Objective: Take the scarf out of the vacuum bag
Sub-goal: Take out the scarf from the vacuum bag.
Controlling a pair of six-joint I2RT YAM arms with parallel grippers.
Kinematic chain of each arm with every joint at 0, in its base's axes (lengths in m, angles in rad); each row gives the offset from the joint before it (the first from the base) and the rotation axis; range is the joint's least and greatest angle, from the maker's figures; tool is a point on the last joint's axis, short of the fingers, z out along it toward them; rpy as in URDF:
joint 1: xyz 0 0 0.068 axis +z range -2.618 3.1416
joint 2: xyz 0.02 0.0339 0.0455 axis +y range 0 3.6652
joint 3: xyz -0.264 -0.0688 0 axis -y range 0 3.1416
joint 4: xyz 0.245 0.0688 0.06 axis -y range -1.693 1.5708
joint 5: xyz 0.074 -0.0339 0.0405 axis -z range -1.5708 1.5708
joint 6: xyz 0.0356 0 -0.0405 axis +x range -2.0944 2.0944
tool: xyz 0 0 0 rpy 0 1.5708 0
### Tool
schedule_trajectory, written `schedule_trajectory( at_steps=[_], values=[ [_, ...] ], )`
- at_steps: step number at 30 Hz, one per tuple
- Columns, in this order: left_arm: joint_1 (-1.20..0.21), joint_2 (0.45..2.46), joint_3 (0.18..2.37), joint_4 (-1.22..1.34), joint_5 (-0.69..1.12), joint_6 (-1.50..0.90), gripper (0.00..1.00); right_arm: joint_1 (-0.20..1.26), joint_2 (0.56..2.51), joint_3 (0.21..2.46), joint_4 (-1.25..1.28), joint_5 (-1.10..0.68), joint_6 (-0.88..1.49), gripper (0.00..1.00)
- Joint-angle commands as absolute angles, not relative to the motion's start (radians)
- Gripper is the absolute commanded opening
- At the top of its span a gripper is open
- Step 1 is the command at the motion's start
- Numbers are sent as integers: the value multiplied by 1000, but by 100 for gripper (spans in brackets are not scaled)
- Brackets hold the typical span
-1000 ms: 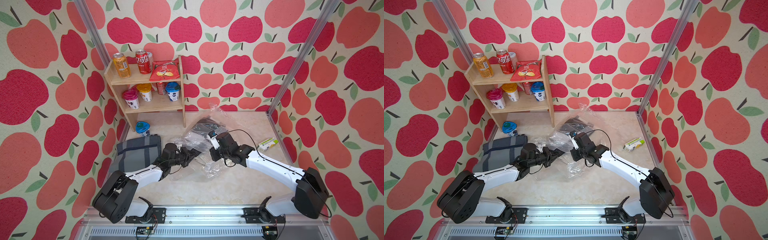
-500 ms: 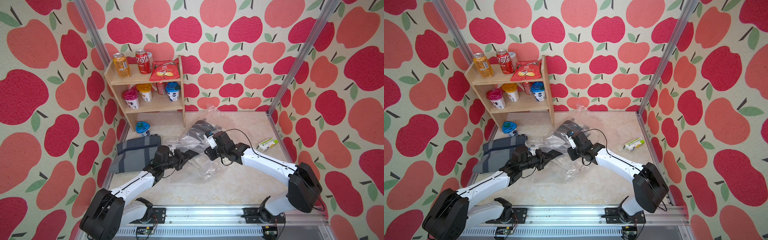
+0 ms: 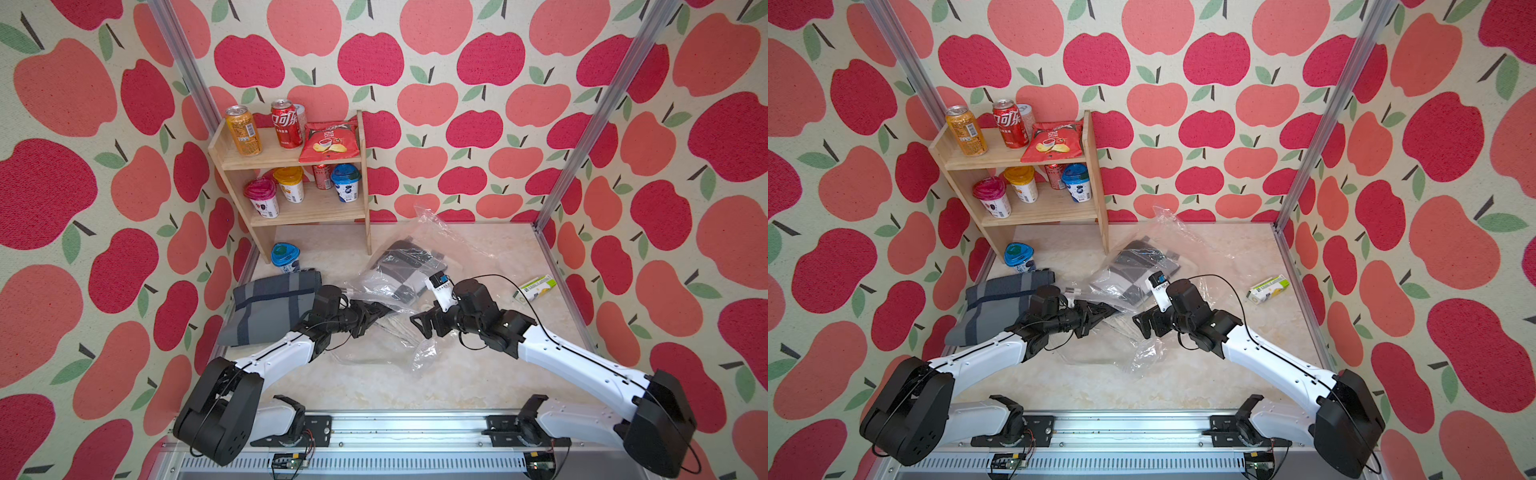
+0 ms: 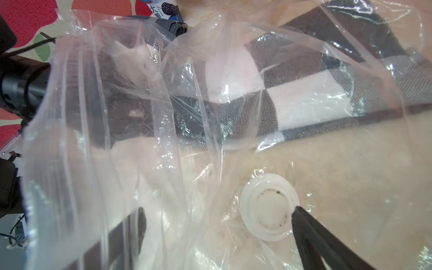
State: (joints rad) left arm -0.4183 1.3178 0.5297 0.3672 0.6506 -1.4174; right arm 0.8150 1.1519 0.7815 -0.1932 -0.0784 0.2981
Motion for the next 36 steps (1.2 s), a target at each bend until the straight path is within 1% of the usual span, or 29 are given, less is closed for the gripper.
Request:
schedule_trajectory(
  at_steps=[1, 5, 8, 11, 15, 20, 22, 24, 26, 27, 28, 31, 33, 34, 36],
  values=[
    [-394, 1400, 618, 431, 679, -1363, 0, 778, 1091, 733, -145, -169, 375, 100],
    [-393, 1529, 708, 478, 707, -1354, 0, 756, 1099, 746, -188, -180, 375, 100],
    [-395, 1622, 781, 515, 734, -1363, 0, 739, 1094, 732, -175, -205, 384, 100],
    [-399, 1686, 842, 523, 754, -1367, 0, 737, 1153, 775, -221, -215, 365, 100],
    [-406, 1699, 870, 525, 770, -1372, 0, 747, 1257, 846, -284, -197, 342, 100],
    [-402, 1606, 833, 446, 751, -1336, 0, 771, 1329, 896, -316, -131, 319, 100],
    [-399, 1569, 819, 405, 743, -1321, 13, 782, 1365, 922, -330, -111, 312, 100],
    [-397, 1539, 802, 379, 737, -1306, 19, 801, 1404, 951, -340, -70, 305, 100],
    [-396, 1518, 778, 369, 735, -1303, 30, 816, 1448, 986, -354, -28, 304, 100],
    [-394, 1508, 766, 367, 735, -1305, 33, 820, 1468, 1004, -365, -8, 307, 100],
    [-394, 1498, 755, 367, 733, -1303, 34, 824, 1491, 1022, -374, 12, 311, 100],
    [-393, 1476, 726, 360, 729, -1302, 35, 824, 1535, 1052, -384, 53, 329, 100],
    [-393, 1464, 712, 357, 727, -1300, 33, 824, 1557, 1066, -386, 70, 336, 100],
    [-393, 1462, 706, 360, 727, -1299, 29, 825, 1573, 1079, -395, 75, 339, 100],
    [-394, 1460, 696, 367, 729, -1298, 19, 825, 1600, 1096, -405, 82, 349, 100]
  ],
)
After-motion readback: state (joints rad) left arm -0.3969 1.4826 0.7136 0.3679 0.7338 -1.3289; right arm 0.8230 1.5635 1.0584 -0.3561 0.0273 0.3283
